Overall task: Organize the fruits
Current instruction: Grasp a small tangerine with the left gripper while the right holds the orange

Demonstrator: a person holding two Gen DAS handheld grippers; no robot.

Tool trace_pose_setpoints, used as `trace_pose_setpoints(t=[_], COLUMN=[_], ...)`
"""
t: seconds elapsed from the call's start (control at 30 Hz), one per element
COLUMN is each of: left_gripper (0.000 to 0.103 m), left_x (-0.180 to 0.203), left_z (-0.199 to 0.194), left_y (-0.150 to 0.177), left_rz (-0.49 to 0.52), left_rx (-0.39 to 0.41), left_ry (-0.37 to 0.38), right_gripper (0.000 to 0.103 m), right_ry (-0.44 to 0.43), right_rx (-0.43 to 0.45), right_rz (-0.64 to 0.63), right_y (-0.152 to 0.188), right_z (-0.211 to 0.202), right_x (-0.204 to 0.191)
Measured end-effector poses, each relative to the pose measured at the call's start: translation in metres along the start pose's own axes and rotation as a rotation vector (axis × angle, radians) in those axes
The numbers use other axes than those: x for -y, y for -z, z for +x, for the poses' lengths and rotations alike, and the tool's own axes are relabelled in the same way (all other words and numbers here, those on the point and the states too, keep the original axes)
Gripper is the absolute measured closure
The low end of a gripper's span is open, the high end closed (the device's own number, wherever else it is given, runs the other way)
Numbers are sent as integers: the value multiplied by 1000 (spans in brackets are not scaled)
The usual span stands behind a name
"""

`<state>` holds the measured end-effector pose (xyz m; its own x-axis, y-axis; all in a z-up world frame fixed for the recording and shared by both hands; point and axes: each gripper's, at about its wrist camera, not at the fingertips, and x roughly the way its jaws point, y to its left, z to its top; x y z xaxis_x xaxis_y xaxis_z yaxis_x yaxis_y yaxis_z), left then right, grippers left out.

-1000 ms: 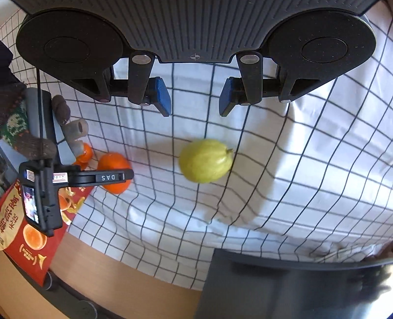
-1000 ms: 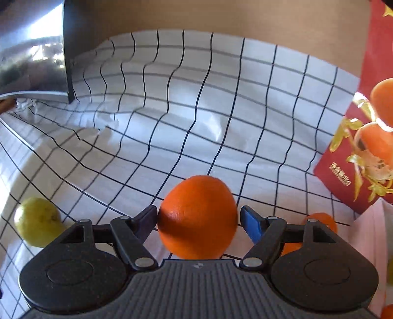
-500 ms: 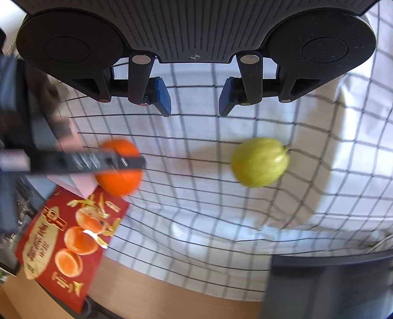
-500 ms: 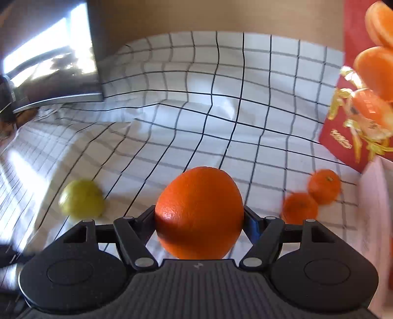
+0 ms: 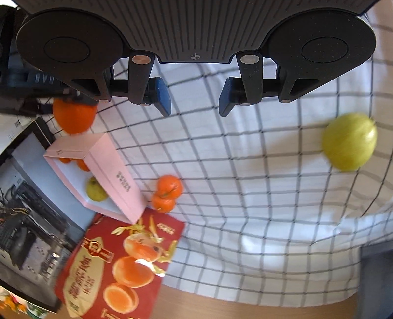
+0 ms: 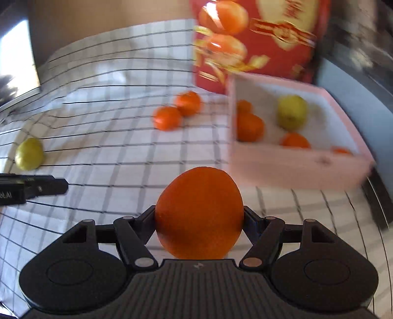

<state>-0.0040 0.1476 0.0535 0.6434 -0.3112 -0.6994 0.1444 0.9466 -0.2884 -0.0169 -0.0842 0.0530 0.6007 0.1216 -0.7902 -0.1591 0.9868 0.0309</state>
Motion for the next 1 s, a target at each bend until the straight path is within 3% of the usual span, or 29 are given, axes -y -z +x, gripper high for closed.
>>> trace_pose_setpoints(t=[0.23, 0.33, 0.43, 0.63, 0.7, 1.0], left_gripper=[55, 55, 55, 55, 51, 52], left_x=[33, 50, 62, 73, 73, 71], left_z=[31, 58, 87, 126, 133, 148], left_y=[-52, -78, -94, -97, -96, -95], left_rz=[148, 226, 283, 373, 379, 373], left_rx=[71, 85, 48, -15, -29, -53], left_ry=[17, -26, -58, -105, -122, -123], right_gripper=[31, 31, 30, 30, 30, 28], right_ry=[25, 34, 52, 39, 30, 42], right_rx=[-4, 7, 20, 7, -4, 2], right_rz=[36, 26, -4, 0, 23, 37], right_y=[23, 26, 28, 40, 43, 53], right_z=[-5, -5, -3, -3, -3, -7], right_x=[13, 10, 4, 4, 7, 5])
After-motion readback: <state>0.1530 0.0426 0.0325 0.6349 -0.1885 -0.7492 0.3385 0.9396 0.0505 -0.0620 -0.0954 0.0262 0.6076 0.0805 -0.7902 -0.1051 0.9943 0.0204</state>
